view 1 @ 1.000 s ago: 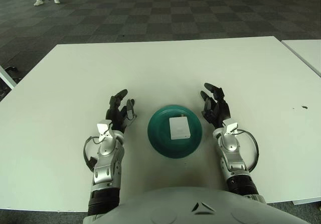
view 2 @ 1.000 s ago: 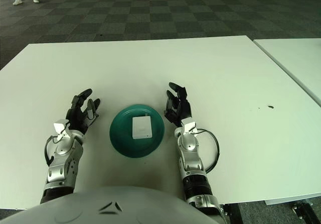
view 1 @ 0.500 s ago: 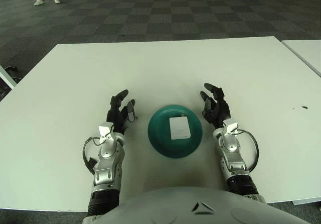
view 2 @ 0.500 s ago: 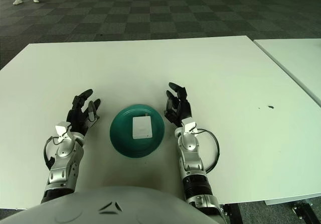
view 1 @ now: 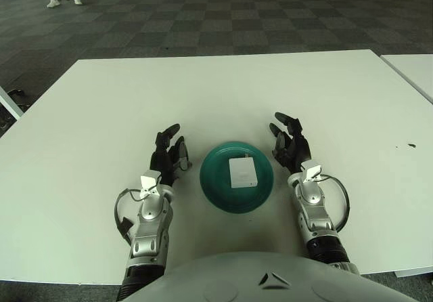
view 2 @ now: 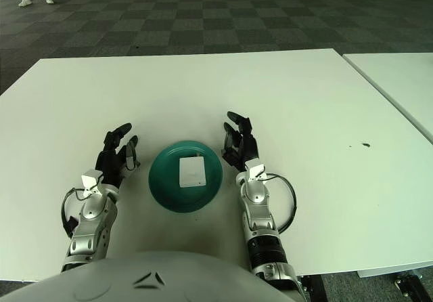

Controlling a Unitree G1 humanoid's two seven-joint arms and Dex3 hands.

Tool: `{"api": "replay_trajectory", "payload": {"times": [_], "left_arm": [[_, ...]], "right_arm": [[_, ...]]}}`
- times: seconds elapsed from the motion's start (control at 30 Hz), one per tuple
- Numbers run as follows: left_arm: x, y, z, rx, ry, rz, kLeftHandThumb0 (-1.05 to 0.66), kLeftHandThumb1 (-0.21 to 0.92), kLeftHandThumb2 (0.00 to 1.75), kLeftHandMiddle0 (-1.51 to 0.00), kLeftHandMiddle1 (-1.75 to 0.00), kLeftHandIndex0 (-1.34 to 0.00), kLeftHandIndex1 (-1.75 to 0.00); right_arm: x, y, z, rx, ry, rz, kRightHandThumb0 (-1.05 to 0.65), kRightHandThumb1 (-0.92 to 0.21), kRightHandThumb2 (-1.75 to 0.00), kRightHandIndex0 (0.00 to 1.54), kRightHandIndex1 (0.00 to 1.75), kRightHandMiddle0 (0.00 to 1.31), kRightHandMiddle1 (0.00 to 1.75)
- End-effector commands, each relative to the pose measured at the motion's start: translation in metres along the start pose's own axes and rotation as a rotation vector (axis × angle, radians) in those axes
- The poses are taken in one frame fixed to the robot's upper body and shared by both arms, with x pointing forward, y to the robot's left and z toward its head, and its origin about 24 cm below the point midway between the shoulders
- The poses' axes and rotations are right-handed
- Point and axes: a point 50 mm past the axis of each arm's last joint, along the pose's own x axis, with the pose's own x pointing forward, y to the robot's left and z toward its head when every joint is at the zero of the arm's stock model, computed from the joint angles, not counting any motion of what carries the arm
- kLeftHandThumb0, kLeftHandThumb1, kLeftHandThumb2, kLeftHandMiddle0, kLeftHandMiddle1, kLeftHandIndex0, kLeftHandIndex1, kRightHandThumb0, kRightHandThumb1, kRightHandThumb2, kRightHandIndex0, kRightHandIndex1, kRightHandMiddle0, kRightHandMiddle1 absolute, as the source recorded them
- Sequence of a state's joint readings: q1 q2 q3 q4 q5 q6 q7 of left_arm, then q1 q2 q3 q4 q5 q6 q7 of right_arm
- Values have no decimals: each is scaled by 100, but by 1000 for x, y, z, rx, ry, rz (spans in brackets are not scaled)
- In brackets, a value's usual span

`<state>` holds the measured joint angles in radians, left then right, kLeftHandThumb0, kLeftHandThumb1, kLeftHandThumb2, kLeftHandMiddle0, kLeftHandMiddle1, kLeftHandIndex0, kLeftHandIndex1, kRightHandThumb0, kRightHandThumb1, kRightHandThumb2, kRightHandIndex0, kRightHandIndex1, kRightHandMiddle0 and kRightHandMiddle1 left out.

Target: Put the charger into the plate.

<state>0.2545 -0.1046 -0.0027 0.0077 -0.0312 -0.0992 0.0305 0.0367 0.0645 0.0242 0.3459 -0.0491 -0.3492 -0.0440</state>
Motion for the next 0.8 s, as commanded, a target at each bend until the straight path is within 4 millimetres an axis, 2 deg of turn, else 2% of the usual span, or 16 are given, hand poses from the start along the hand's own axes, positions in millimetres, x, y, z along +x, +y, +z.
{"api": "replay_trajectory", "payload": {"times": [0.0, 0.43, 0.77], "left_arm": [[-12, -5, -25, -2, 122, -19, -86, 92, 96, -53, -3, -12, -82], [-26, -15, -22, 21, 120, -63, -86, 92, 91, -58, -5, -16, -83], [-24, -17, -16, 22, 74, -42, -84, 92, 91, -56, -3, -15, -82]], "right_arm": [[-44, -11, -59, 7, 325, -46, -67, -92, -89, 47, 1, 0, 79], [-50, -17, -58, -9, 319, -54, -67, -92, -89, 46, 1, 0, 80], [-60, -15, -47, -10, 286, -40, -68, -92, -89, 40, 0, 0, 77]]}}
